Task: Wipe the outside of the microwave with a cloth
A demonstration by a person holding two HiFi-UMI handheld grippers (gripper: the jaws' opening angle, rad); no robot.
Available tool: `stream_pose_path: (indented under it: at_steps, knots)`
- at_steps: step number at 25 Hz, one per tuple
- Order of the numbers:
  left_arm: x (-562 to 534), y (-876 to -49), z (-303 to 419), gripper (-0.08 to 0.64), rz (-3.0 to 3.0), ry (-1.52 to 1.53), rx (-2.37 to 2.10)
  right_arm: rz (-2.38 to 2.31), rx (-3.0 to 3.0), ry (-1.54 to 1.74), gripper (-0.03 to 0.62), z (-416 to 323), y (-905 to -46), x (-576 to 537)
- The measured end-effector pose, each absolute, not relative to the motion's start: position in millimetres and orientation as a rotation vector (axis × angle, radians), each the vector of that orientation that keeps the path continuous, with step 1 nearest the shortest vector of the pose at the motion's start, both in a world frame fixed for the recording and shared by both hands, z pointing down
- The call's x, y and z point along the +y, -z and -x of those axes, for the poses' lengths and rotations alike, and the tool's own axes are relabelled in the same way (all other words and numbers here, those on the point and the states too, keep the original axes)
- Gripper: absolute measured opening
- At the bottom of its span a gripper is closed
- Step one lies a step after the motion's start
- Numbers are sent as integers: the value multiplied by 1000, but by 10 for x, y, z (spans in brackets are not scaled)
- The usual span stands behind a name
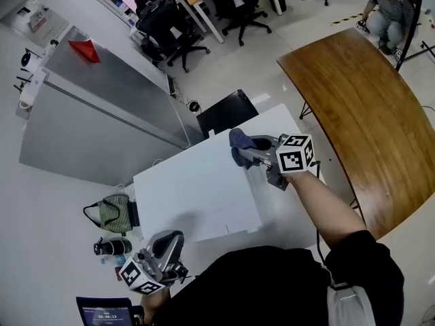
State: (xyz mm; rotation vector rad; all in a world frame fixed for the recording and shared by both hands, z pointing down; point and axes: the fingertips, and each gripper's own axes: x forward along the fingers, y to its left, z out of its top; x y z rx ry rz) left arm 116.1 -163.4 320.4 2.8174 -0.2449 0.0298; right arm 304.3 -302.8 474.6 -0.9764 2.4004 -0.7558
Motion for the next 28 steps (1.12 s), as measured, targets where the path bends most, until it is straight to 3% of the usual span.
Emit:
stream_pose_path:
  at_steps: [4,11,17,20,25,28]
  knots:
    - [-1607,-3312,-1144,5,-2797,-72,-251,1020,2389,856,92,-3118,-5225,-3067]
    - [-1594,-3554,-1009,5,-2745,-136,-280,1257,2494,1253,87,-3101,-6812,-3114]
    - [-1564,-3552,-1018,5,-2767,-148,-260,1500,2810,1419,77,-3052,-7411,-3086]
    - [-1552,-3392,-1107,5,-2805,-110,-224,1487,2809,1361,88,-3079,-7131,-3051]
    - [-1516,-3271,-1109,4,-2843,-83,-176,1100,2464,896,91,-3144,-5167,-2770]
    - [-1487,-3212,-1221,5,-2838,-60,-143,982,2467,773,91,-2900,-4791,-2646]
